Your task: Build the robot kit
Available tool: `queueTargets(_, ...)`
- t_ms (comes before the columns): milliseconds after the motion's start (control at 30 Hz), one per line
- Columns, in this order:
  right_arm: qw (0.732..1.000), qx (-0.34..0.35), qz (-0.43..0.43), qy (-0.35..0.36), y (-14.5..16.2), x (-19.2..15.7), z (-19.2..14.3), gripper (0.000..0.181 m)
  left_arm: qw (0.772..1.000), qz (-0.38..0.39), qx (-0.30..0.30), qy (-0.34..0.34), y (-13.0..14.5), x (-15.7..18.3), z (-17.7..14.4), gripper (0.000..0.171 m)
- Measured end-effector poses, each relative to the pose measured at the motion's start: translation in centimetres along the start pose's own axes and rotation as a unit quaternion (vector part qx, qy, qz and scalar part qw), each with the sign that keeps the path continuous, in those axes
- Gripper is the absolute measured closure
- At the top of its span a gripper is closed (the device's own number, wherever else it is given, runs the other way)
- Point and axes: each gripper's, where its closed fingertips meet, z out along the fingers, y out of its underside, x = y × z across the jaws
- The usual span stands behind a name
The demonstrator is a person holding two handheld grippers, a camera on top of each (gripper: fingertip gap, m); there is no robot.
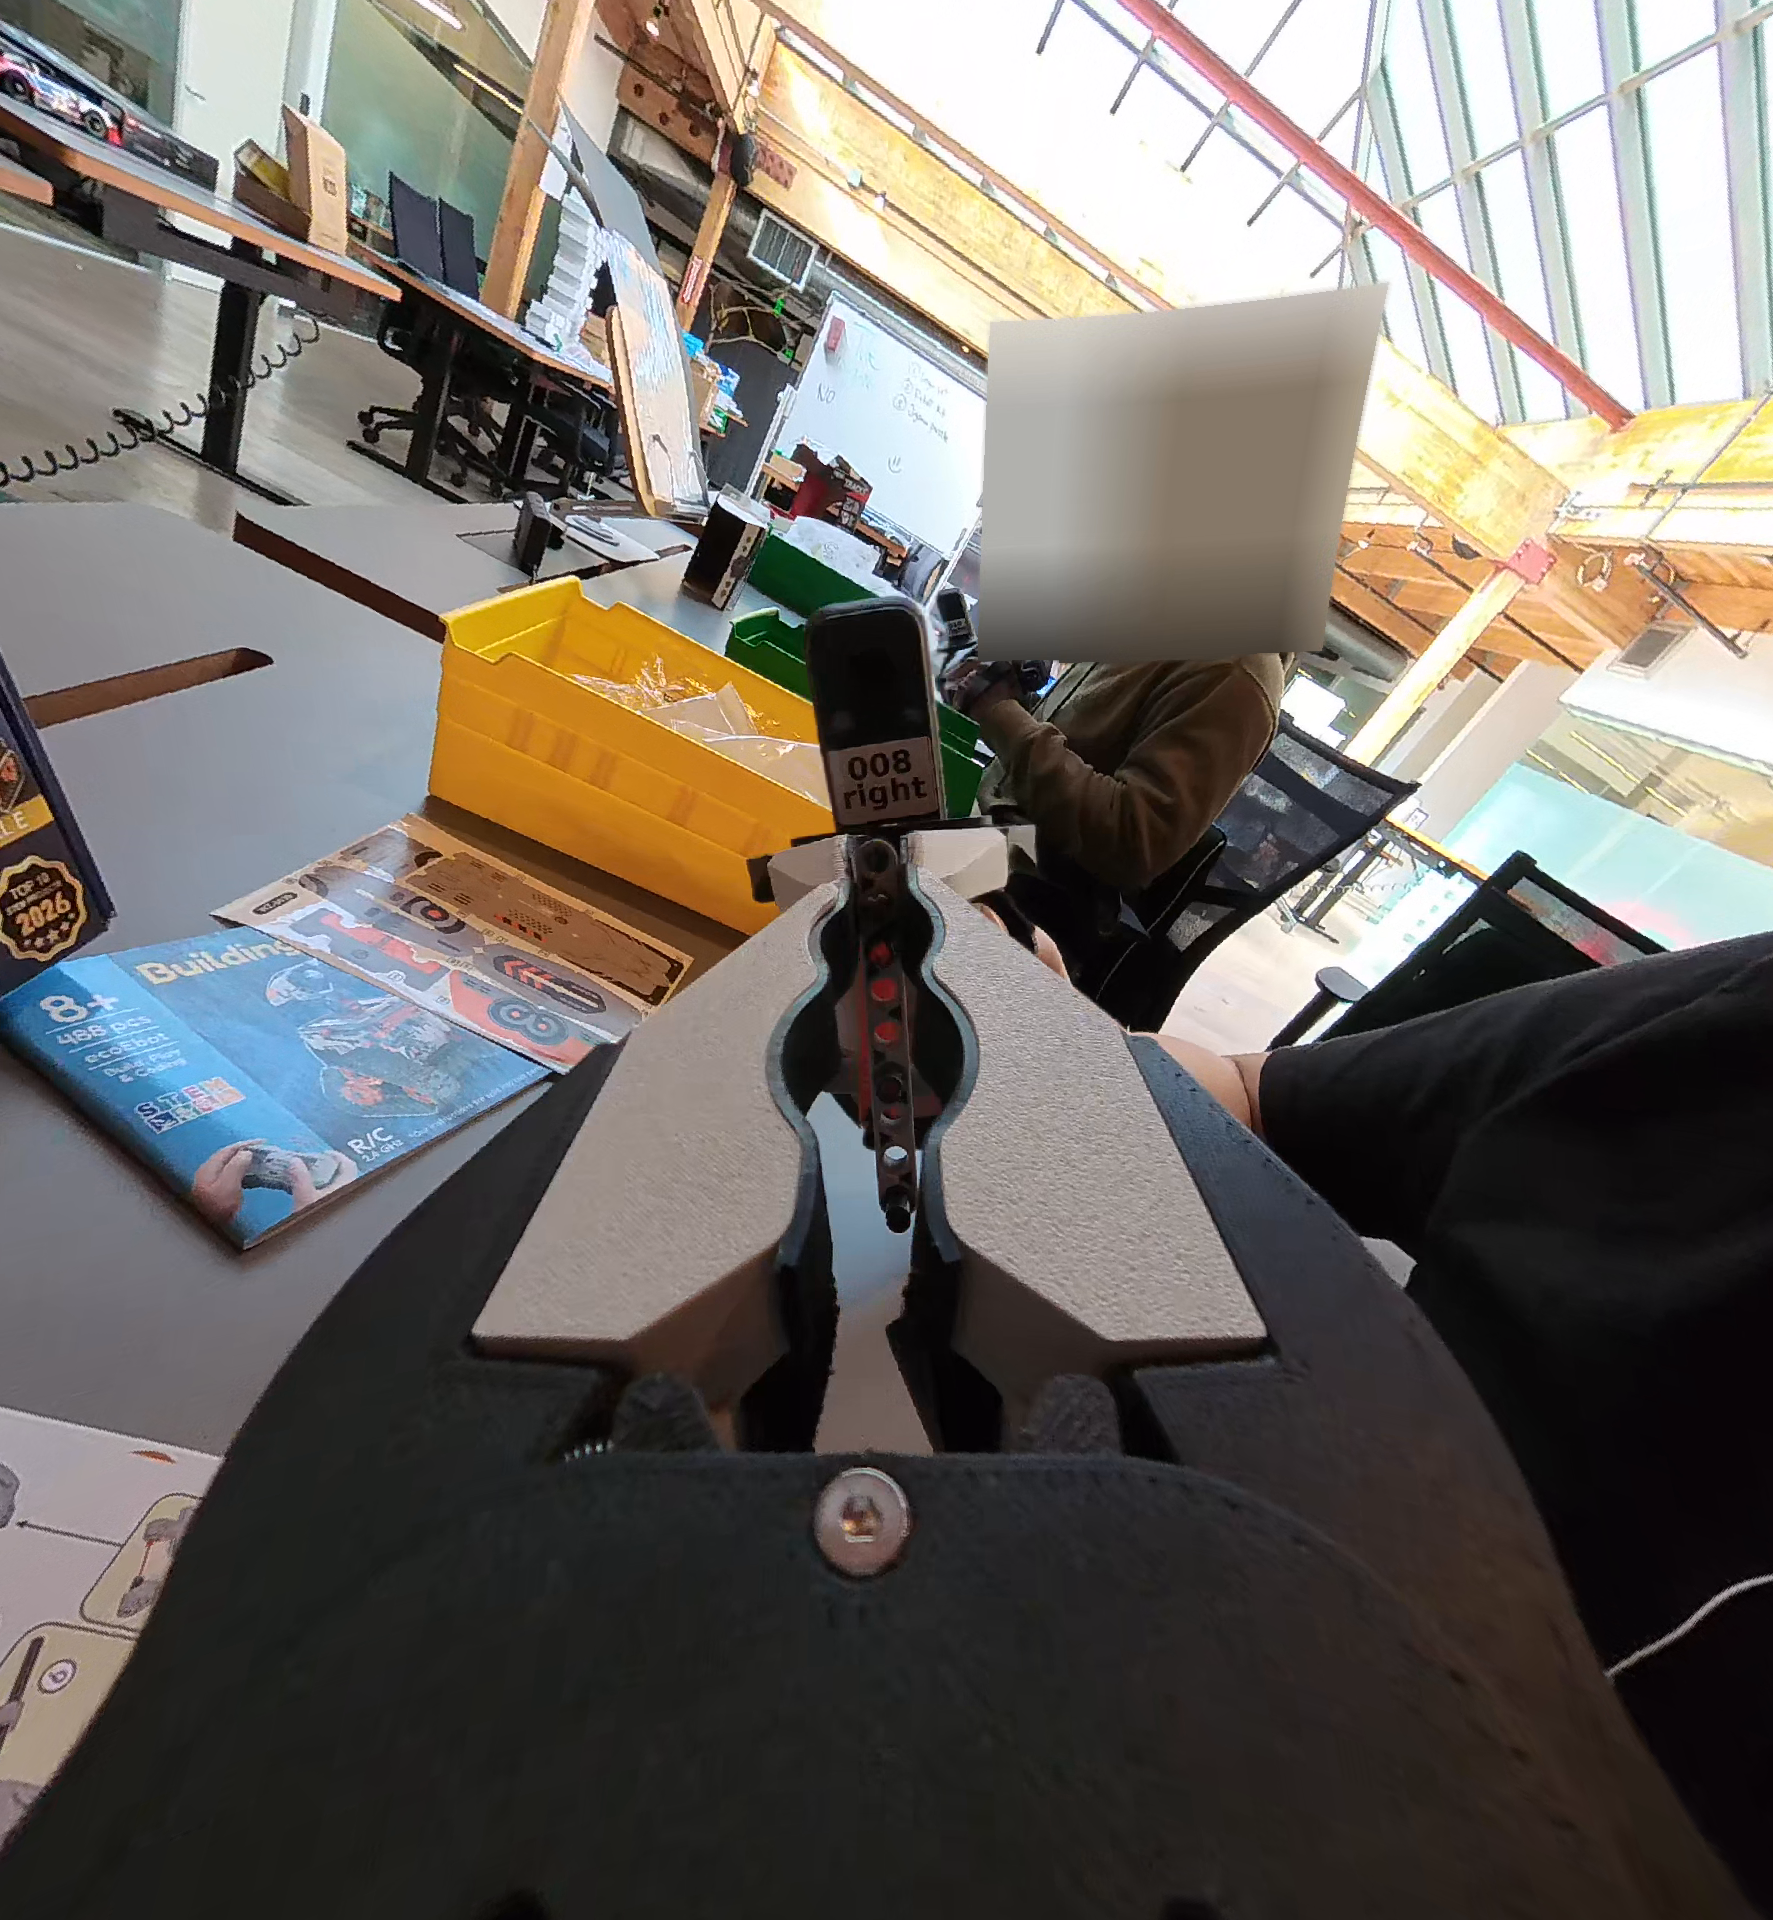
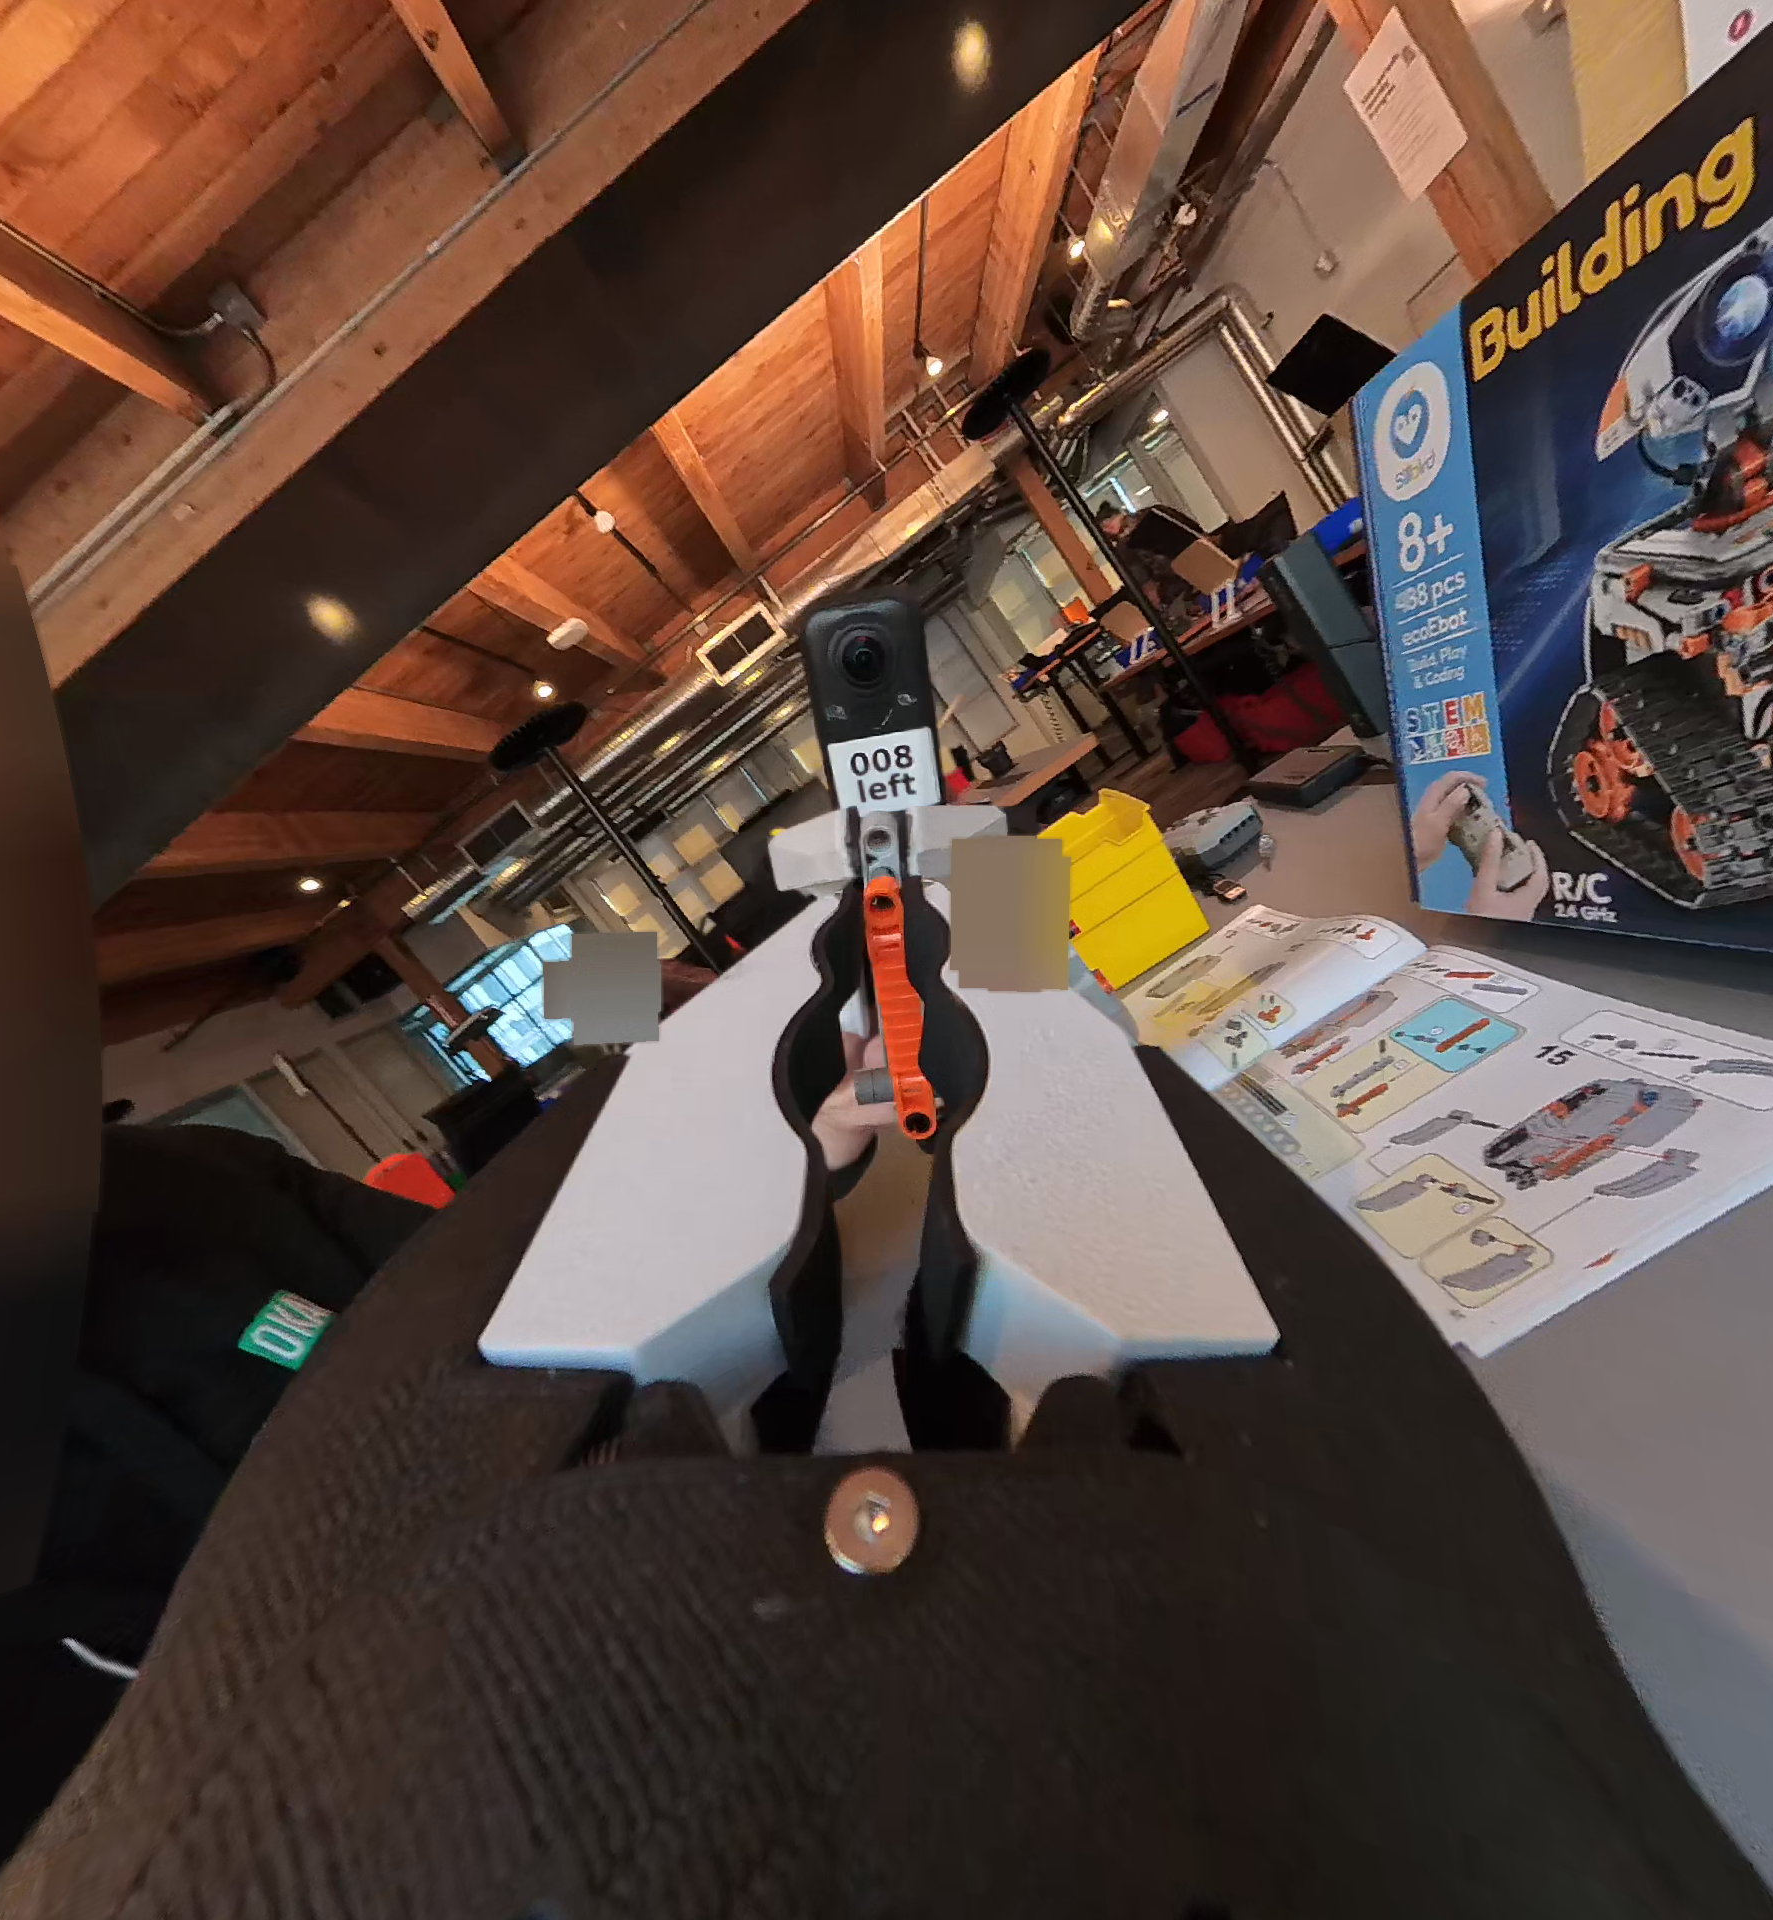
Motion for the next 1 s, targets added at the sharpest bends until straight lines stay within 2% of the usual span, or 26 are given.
queueTargets(200,0.998,0.007,0.035,-0.05,-0.22,-0.8,-0.07,0.176,0.999,-0.005,0.015,0.032,-0.28,0.74,0.12,0.167)
queueTargets(367,0.997,0.025,0.037,-0.058,-0.55,-1.01,-0.09,0.176,0.999,-0.004,0.031,0.036,-0.62,0.87,0.3,0.167)
queueTargets(500,0.998,0.029,0.029,-0.052,-0.63,-0.86,-0.14,0.176,0.999,0.007,0.032,0.026,-0.65,0.73,0.36,0.166)
queueTargets(733,0.999,0.007,-0.049,-0.013,-0.7,-0.8,-0.27,0.176,0.999,0.013,0.032,0.014,-0.67,0.66,0.54,0.166)
queueTargets(933,0.998,-0.005,-0.065,0.0,-0.61,-0.83,-0.25,0.176,0.998,0.055,0.022,-0.003,-0.56,0.73,0.52,0.166)
queueTargets(1000,0.997,-0.018,-0.076,0.001,-0.48,-0.91,-0.26,0.175,0.999,0.048,0.015,-0.001,-0.43,0.83,0.5,0.166)
